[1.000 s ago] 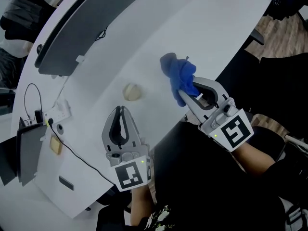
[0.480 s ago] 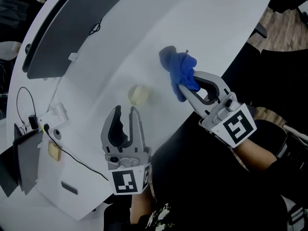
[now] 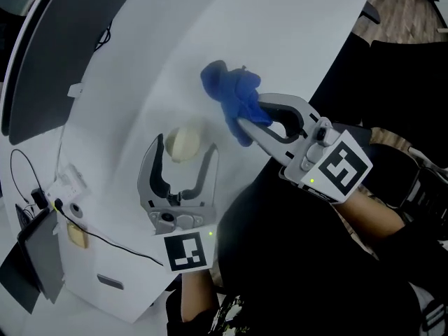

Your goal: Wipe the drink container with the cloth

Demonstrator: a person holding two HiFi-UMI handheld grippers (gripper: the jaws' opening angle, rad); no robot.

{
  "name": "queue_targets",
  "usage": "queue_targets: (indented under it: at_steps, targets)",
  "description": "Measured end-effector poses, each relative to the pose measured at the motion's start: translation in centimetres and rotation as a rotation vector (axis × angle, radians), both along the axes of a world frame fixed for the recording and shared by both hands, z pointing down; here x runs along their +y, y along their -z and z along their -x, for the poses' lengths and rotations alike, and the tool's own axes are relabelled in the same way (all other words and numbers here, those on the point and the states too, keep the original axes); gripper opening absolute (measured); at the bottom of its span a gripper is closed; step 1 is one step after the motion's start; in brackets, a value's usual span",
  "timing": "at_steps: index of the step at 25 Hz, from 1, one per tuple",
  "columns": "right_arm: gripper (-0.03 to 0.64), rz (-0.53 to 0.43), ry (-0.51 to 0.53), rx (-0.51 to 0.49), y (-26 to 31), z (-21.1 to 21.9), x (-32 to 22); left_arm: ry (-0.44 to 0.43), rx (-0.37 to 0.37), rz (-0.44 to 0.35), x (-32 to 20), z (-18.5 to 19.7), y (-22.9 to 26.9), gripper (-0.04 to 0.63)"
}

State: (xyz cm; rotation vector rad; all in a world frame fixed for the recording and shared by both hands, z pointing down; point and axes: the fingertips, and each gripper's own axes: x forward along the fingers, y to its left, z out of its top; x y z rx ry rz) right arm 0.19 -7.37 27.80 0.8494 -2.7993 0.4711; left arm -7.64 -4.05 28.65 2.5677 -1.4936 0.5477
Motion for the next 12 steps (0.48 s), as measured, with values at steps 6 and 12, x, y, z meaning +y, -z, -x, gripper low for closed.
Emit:
queue_targets:
  at_steps: [6,12]
  targets:
    - [0.055,0.107,0.13,-0.078,-0.9,2.1,1.0,-0.011,0.004,0.011,-0.2,0.6,-0.4,0.261]
    - [0.055,0.178,0.29,-0.142,-1.3,5.1,1.1,-0.282,-0.022,-0.036,0.4,-0.5,0.1,0.259]
